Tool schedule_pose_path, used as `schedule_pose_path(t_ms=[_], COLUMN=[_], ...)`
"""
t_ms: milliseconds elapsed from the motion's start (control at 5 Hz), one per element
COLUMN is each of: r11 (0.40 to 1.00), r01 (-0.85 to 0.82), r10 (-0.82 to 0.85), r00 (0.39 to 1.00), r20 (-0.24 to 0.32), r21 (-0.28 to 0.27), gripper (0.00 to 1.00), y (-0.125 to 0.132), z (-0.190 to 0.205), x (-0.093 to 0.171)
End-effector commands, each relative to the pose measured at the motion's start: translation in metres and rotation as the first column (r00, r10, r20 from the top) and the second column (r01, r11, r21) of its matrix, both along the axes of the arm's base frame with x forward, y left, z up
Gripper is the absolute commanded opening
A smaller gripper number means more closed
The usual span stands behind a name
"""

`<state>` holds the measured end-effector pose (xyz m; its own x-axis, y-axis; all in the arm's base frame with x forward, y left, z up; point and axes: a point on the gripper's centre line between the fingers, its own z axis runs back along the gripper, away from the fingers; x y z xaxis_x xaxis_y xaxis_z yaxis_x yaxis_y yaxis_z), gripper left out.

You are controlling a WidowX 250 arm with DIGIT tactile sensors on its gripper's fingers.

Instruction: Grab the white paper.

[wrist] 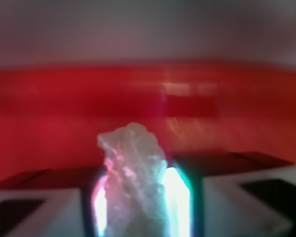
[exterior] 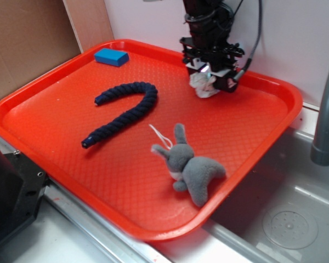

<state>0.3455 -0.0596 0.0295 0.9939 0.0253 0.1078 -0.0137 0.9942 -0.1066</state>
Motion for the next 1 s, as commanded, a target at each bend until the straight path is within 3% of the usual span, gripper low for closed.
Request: schedule_pose_path(t_ms=[0,200,400,600,800], r11=[0.983,0.975,0.961,0.944,0.944], r01=[-0.181,-0.220,-0.277,-0.328,-0.329], r10=[0.181,0.222,0.276,0.329,0.329], r00=[0.984,0.973,0.958,0.942,0.942], r20=[0.000,-0.059,-0.079,-0.069,-0.064], r21=[0.030,0.033,0.006,0.033,0.016], gripper=[0.00,0.00,0.00,0.00,0.00], y=[0.006,0.006,0.006,0.001,0.000], z=[0.093,0.116,0.135,0.138,0.136], x=[-0.054,-0.089,-0.136,-0.162,-0.169])
